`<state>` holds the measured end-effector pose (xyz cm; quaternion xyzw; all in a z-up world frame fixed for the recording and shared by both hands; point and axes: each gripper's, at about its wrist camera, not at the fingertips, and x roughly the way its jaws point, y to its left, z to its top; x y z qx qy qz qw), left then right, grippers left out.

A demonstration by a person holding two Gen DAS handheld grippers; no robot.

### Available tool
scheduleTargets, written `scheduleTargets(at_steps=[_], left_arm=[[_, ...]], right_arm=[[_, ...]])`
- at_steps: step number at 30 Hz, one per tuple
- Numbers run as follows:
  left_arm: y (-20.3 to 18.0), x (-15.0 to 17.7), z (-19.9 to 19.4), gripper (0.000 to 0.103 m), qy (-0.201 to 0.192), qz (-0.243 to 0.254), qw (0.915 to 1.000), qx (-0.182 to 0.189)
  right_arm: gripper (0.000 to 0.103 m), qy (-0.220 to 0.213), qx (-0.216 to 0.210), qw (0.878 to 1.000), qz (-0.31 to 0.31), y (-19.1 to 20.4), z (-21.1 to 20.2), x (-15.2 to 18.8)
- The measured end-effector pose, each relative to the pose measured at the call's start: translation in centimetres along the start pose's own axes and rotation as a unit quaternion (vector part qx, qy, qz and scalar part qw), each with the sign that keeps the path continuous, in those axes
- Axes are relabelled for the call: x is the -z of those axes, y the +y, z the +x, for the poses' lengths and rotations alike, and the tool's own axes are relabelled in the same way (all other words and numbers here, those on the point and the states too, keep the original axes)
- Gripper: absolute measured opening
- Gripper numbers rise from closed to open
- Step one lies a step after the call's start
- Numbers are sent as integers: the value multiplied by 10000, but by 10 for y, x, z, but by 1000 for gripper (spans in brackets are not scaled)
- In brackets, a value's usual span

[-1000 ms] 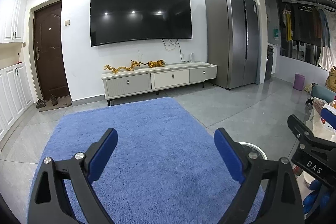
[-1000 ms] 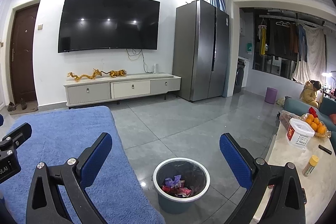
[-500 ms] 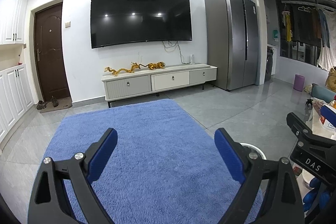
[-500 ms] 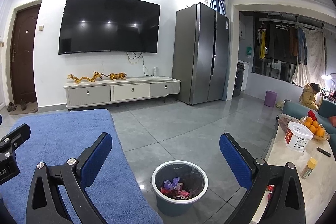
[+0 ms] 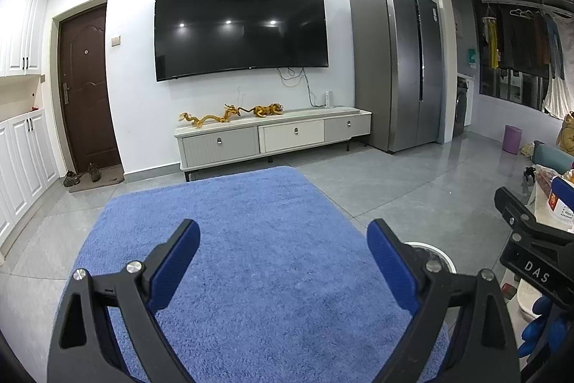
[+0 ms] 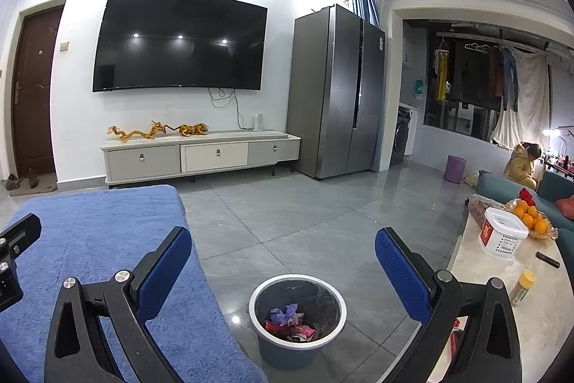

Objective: Collect trash

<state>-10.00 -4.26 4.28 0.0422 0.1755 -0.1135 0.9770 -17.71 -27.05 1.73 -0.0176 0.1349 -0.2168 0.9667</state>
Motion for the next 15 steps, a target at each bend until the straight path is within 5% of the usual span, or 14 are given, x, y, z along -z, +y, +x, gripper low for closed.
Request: scheduleTargets(at_steps=[15], left_arm=[[-3, 2, 10, 95, 88, -65, 9999, 56]], right_arm=[[103, 68, 159, 9998, 15, -14, 12, 4]])
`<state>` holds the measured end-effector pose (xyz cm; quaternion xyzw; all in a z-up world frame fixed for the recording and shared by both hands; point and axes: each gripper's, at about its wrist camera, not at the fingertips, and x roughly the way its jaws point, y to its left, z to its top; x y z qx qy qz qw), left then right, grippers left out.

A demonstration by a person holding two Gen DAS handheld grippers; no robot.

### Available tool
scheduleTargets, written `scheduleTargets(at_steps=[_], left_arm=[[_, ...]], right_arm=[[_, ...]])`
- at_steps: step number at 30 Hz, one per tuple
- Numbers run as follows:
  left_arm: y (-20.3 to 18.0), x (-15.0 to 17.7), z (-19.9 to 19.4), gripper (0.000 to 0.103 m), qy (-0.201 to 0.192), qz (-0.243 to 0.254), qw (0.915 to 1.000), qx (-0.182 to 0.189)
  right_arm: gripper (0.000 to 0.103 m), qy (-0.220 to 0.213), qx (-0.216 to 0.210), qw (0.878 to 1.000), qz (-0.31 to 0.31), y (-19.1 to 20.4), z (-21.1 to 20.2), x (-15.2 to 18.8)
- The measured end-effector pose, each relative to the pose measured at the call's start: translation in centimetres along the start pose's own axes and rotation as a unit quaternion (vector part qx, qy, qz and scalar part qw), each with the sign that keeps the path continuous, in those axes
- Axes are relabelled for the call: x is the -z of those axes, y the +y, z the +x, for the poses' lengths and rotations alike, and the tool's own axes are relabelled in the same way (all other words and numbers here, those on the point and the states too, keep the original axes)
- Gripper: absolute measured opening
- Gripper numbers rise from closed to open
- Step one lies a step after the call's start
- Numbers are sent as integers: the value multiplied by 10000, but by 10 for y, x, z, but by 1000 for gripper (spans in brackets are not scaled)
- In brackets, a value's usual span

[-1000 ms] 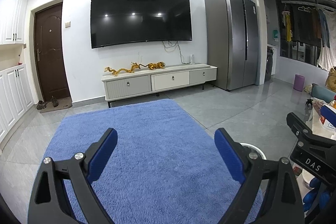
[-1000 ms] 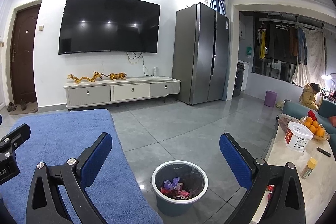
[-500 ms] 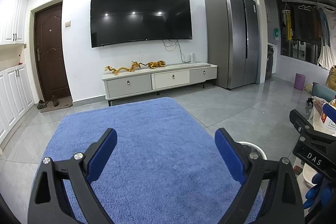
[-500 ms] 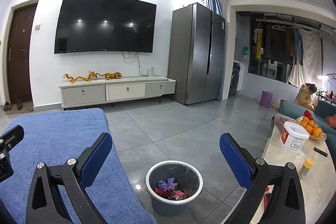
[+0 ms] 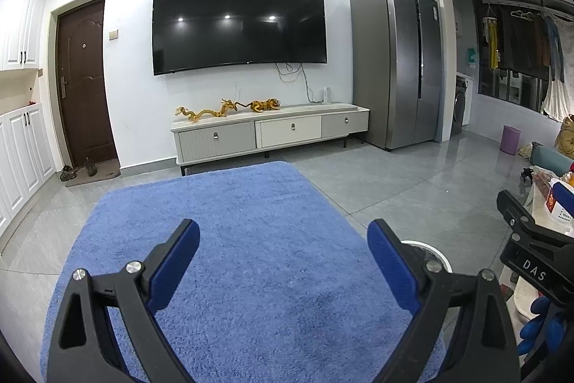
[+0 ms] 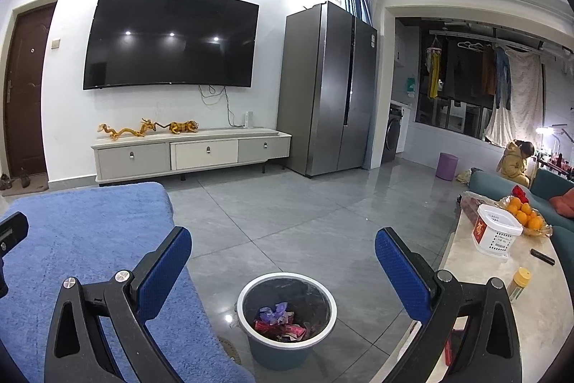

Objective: Collect trash

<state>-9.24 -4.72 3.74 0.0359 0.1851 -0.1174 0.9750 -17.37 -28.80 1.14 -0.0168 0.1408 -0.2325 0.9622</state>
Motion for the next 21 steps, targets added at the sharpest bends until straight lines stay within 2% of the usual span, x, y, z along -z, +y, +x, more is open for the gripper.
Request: scheduleTargets(at_steps=[21], left_arm=[[-9, 3, 5, 95, 60, 141, 9999, -27]], right_arm=[[103, 67, 28, 10000, 29, -4, 8, 2]])
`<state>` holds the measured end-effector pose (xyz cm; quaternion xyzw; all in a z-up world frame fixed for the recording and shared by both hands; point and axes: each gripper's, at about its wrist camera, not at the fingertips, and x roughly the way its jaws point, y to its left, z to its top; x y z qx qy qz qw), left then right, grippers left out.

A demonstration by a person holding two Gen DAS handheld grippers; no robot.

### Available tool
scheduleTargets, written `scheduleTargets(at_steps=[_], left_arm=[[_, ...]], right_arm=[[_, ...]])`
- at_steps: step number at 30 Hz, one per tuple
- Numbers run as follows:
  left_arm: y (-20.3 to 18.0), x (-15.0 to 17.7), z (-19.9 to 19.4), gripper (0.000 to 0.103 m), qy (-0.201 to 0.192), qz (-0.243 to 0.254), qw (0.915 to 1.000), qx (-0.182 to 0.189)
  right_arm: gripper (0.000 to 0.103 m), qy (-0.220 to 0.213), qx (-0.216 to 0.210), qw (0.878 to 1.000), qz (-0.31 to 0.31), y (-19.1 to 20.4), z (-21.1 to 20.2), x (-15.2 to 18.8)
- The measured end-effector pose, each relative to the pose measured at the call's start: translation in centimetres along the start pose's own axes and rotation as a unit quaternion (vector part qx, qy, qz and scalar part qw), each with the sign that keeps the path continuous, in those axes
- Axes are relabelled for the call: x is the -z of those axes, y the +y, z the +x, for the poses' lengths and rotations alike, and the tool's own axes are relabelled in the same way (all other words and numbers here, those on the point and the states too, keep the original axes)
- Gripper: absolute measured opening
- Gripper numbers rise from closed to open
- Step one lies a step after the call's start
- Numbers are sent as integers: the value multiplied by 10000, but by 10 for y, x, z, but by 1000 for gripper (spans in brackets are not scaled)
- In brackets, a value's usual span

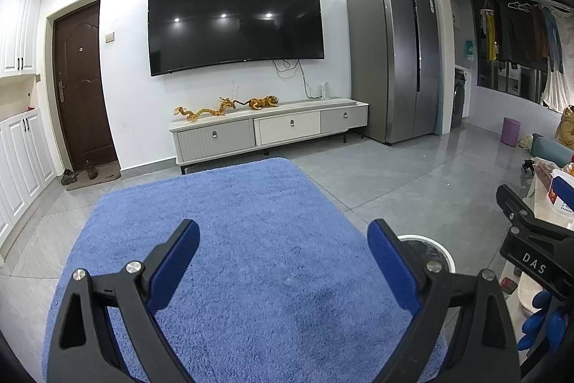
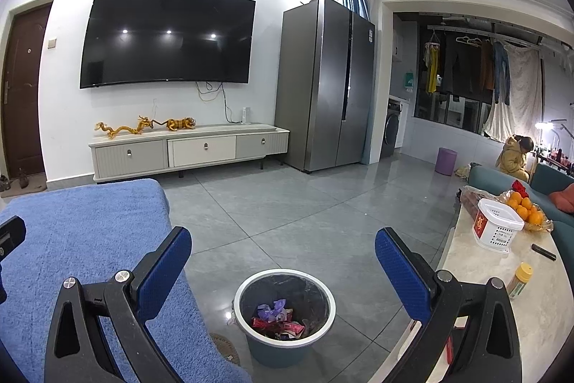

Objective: Collect trash

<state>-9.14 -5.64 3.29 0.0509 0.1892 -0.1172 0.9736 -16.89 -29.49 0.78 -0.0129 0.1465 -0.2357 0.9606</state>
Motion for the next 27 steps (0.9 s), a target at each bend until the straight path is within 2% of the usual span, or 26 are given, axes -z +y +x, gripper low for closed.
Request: scheduleTargets(at_steps=[27], left_arm=[[2, 1, 0, 95, 62, -26, 10000, -31]], right_arm=[[103, -16, 15, 9999, -134, -1, 2, 2]])
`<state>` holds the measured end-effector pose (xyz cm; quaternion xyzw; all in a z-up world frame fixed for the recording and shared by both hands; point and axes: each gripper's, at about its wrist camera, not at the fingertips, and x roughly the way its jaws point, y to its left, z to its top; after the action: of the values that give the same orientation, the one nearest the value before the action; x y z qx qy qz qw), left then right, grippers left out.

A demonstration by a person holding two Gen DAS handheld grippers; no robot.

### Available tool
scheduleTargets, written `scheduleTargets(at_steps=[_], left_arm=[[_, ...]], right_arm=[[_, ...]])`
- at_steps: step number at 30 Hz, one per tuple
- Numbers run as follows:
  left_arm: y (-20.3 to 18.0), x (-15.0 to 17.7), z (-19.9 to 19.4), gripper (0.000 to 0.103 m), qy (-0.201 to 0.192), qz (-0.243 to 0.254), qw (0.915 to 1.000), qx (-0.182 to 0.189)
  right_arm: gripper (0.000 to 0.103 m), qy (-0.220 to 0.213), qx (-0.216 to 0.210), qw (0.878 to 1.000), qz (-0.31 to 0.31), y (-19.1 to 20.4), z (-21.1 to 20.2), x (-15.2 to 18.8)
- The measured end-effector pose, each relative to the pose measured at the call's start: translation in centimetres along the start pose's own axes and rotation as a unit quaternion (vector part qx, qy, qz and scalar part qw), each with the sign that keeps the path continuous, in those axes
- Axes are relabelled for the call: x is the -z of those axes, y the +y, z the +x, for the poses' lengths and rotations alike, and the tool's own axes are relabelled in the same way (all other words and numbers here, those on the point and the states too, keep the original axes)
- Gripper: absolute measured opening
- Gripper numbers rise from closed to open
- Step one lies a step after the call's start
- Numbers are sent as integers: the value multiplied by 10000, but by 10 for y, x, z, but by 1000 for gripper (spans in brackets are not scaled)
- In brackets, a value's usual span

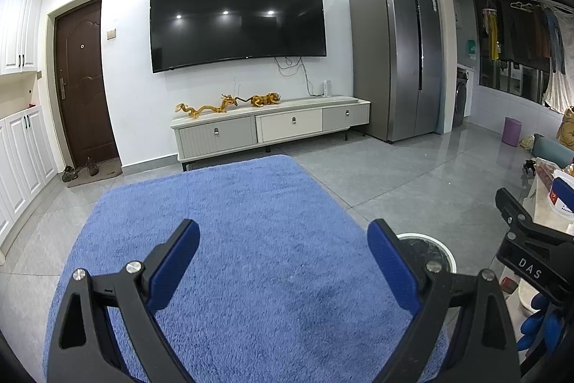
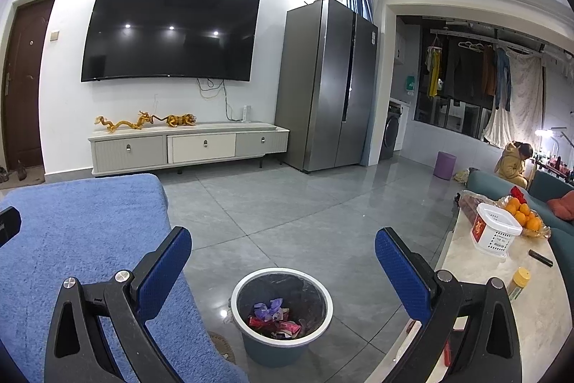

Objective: Collect trash

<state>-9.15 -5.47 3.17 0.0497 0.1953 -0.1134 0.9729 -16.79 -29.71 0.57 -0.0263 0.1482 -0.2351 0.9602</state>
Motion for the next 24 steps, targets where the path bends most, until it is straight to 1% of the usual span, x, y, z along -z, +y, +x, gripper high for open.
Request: scheduleTargets(at_steps=[9, 24], left_arm=[[-4, 3, 1, 95, 23, 52, 10000, 44], [-2, 5, 3, 95, 98, -33, 9999, 110]], right_arm=[[103, -48, 38, 10000, 14, -4, -2, 0], [103, -53, 48, 10000, 33, -6, -2, -1]])
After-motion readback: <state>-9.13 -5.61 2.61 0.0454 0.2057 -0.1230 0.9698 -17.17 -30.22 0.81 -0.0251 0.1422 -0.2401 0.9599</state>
